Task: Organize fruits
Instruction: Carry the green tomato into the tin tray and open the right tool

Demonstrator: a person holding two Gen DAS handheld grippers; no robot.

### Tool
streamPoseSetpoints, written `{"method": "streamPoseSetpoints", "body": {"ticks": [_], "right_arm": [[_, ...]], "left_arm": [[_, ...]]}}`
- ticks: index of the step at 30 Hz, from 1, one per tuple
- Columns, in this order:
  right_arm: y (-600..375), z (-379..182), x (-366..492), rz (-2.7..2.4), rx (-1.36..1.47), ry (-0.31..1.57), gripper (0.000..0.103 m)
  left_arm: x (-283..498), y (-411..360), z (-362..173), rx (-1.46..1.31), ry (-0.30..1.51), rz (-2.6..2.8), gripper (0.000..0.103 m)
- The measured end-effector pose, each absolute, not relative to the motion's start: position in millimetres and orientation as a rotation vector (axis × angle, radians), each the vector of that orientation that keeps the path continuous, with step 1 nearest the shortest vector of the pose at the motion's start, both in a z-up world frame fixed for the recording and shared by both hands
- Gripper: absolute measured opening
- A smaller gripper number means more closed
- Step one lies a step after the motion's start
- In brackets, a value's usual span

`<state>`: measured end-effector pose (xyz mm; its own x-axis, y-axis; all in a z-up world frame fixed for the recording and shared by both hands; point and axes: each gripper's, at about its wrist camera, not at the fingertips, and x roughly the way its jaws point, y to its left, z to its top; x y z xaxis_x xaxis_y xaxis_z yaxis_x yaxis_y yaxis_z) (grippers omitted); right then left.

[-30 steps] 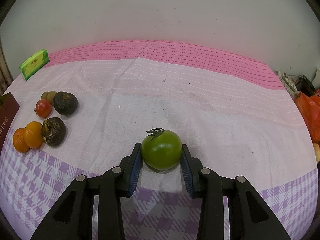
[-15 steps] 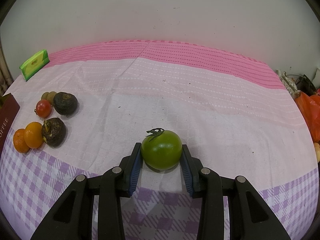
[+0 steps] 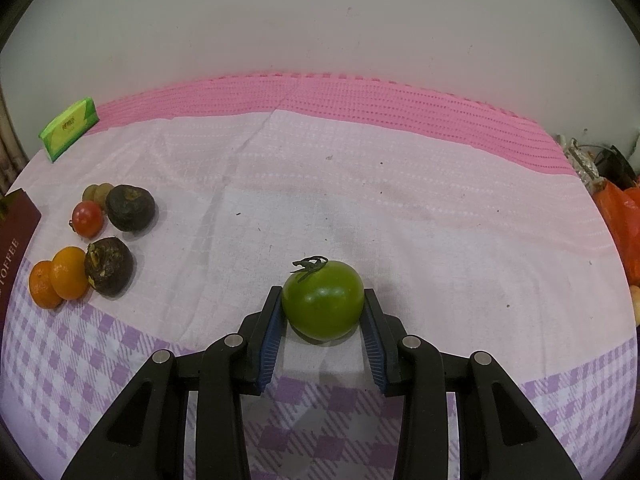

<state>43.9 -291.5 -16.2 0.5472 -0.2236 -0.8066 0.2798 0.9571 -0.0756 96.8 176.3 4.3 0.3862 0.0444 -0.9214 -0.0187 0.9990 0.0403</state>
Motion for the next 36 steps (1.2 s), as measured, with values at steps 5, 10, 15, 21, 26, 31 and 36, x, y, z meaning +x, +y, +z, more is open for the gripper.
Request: {"method": "streamPoseSetpoints", "body": {"ticks": [5, 10, 15, 21, 26, 31, 36], "right_arm": [[-290, -15, 46, -0.308, 0.052, 0.956, 0.039], [-284, -13, 49, -0.332, 0.035, 0.975, 0.038], [-276, 0, 52, -0.361, 0.042, 0.956, 0.038], [-242, 39, 59, -0.274, 0.058, 0.895, 0.038], [-180, 63, 72, -0.107, 0.059, 0.868, 0.038], [-95, 66, 81, 0.1, 0.037, 0.884, 0.038], [-20, 59, 82, 0.267, -0.011, 0.901, 0.038]], "left_arm": [[99, 181, 11, 0.029, 1.161, 0.037, 0.066], [100, 193, 19, 0.021, 1.137, 0.077, 0.071], [99, 213, 20, -0.022, 1.137, 0.122, 0.071], [98, 233, 17, -0.077, 1.132, 0.185, 0.072], [97, 237, 16, -0.076, 1.122, 0.218, 0.073], [95, 240, 13, -0.085, 1.136, 0.228, 0.074], [95, 243, 15, -0.091, 1.123, 0.25, 0.074]]}}
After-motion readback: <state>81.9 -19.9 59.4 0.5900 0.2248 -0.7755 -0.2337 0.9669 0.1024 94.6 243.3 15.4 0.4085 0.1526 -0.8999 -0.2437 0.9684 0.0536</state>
